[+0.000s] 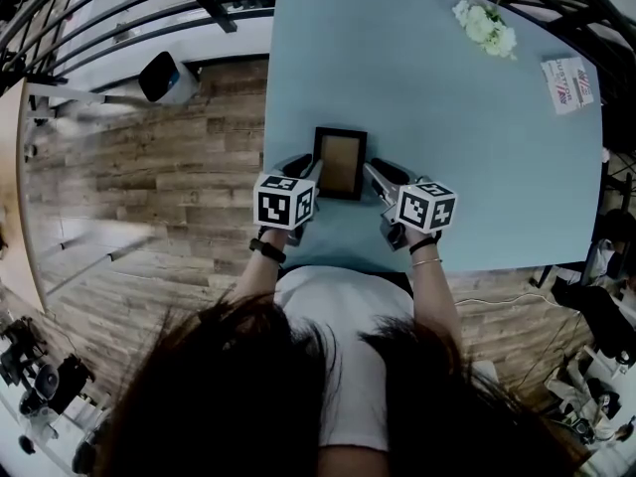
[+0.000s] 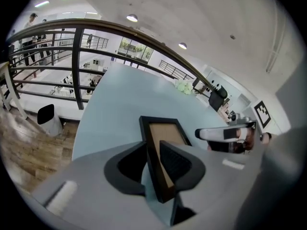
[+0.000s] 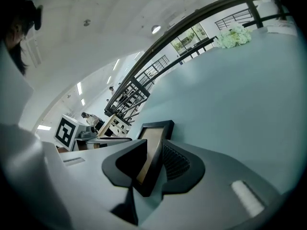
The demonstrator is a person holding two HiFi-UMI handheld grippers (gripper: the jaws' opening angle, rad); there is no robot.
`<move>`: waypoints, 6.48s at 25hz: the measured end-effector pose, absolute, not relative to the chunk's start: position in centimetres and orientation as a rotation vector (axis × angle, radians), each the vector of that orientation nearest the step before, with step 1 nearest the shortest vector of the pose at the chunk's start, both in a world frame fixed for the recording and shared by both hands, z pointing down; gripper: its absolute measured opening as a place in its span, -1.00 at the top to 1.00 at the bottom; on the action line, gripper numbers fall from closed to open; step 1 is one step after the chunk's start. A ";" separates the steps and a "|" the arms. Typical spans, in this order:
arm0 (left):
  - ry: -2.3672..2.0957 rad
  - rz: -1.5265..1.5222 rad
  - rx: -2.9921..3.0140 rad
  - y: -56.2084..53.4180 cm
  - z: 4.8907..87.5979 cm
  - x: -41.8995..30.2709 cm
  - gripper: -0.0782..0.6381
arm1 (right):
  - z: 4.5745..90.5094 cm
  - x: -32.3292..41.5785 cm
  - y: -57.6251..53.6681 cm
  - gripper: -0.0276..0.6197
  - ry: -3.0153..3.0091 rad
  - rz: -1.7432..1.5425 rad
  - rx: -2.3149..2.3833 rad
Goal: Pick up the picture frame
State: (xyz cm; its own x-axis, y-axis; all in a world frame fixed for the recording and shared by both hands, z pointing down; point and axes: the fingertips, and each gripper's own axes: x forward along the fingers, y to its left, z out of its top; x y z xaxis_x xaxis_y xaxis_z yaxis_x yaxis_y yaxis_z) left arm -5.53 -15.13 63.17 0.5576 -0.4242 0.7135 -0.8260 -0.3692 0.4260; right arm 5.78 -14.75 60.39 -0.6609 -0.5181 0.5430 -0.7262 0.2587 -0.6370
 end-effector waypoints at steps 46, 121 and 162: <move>-0.931 0.483 1.806 -15.3 64.5 -6.4 0.46 | 62.3 0.9 -15.4 0.45 -2.161 1.884 0.772; -1.067 0.151 2.040 -16.3 52.3 -7.0 0.43 | 52.9 1.9 -16.0 0.88 -2.436 1.804 0.749; -1.408 0.210 2.576 -13.9 38.9 -5.9 0.46 | 36.2 11.9 -14.2 0.88 -2.482 0.057 1.540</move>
State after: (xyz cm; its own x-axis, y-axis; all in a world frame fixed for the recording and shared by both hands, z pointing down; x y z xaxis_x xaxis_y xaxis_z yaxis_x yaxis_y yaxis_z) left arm -5.93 -13.90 38.90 0.5368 -0.8150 0.2180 -0.8432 -0.5273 0.1051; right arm 11.86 -14.22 36.20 -0.4272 -0.8804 0.2058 -0.8890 0.4505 0.0822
